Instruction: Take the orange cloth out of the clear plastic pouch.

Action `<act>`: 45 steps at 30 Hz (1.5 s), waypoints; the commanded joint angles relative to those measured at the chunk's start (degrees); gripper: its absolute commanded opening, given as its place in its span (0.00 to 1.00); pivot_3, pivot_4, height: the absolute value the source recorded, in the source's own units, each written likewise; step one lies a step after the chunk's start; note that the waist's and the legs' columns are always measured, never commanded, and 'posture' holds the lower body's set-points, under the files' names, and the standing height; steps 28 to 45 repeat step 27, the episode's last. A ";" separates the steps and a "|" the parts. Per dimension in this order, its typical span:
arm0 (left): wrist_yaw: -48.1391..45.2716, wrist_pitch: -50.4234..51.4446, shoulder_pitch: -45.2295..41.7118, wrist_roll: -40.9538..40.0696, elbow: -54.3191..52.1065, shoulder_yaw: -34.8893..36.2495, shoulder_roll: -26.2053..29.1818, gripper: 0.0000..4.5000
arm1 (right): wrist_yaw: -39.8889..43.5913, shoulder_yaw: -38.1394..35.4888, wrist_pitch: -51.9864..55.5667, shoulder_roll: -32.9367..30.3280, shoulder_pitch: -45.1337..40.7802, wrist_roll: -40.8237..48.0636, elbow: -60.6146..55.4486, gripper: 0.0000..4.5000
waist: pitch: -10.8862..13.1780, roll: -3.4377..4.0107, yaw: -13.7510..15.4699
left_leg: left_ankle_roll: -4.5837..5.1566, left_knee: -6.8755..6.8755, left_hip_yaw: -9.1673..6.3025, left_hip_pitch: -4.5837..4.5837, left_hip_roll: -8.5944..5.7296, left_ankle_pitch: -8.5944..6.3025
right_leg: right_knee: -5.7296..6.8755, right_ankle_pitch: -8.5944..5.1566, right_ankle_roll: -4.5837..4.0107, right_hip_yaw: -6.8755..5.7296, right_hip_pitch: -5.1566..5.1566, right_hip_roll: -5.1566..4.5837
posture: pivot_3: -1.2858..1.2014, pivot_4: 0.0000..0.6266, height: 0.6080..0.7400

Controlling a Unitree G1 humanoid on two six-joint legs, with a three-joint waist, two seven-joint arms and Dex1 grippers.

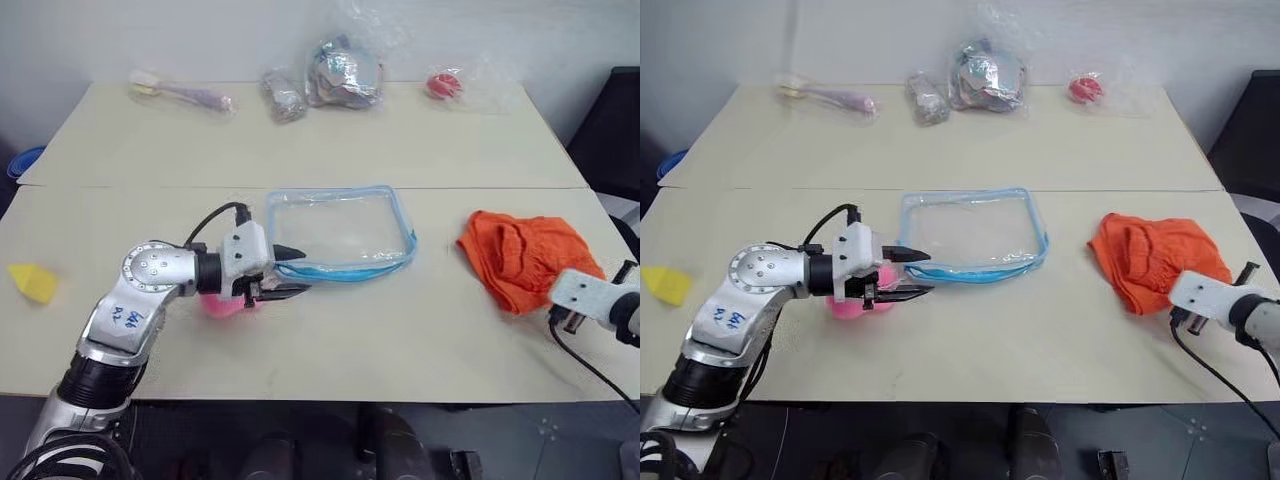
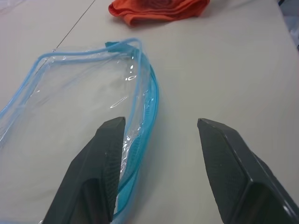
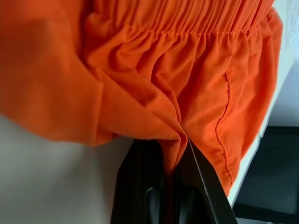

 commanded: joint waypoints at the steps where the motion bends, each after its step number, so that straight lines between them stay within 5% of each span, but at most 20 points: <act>1: -2.25 6.46 -1.55 -7.53 -3.68 4.49 2.64 0.58 | -1.65 -0.13 -3.20 -1.56 -1.03 0.42 3.68 0.00 | 0.00 0.00 -0.43 | -0.01 0.00 0.00 0.00 0.19 0.01 | -0.01 0.00 0.00 0.00 0.00 0.01 | 0.52 0.24 1.00; 2: -2.97 7.70 -1.67 -9.14 -3.86 5.41 3.54 0.58 | -0.58 -0.27 -3.61 -1.55 -1.17 1.59 3.97 0.00 | 0.00 0.00 -0.70 | -0.02 0.00 0.00 0.00 0.21 0.01 | -0.01 0.00 0.00 -0.01 0.02 0.04 | 0.52 0.24 1.00; 8: -5.49 10.31 -2.61 -13.19 -1.67 9.64 7.89 0.59 | 10.93 -4.25 -0.15 -2.10 1.00 13.79 0.16 0.36 | 0.00 0.00 -0.89 | -0.07 -0.02 0.01 0.04 0.30 0.00 | -0.07 -0.01 -0.04 -0.02 0.11 0.14 | 0.52 0.24 1.00; 16: -10.55 12.75 -2.92 -18.66 2.81 17.04 14.69 0.59 | 39.98 -29.37 38.94 -6.51 17.97 42.95 -15.09 0.93 | 0.08 0.19 -0.27 | -0.08 -0.03 -0.16 0.09 0.33 -0.01 | -0.26 -0.01 -0.04 -0.14 0.37 0.17 | 0.52 0.24 1.00; 23: -11.27 12.50 -6.74 -19.03 6.21 15.98 15.02 0.59 | 41.97 -44.81 50.32 -8.11 24.30 43.37 -7.45 0.93 | 0.07 0.20 0.44 | -0.01 -0.07 -0.29 0.18 0.21 -0.08 | -0.64 0.14 0.04 -0.15 0.72 0.33 | 0.52 0.24 1.00; 45: -11.10 10.95 -7.58 -18.00 7.02 14.18 13.92 0.59 | 41.20 -45.61 48.49 -6.07 25.68 41.68 -6.77 0.93 | 0.08 0.20 0.14 | -0.04 -0.10 -0.28 0.19 0.18 -0.09 | -0.64 0.13 0.01 -0.15 0.72 0.43 | 0.52 0.24 1.00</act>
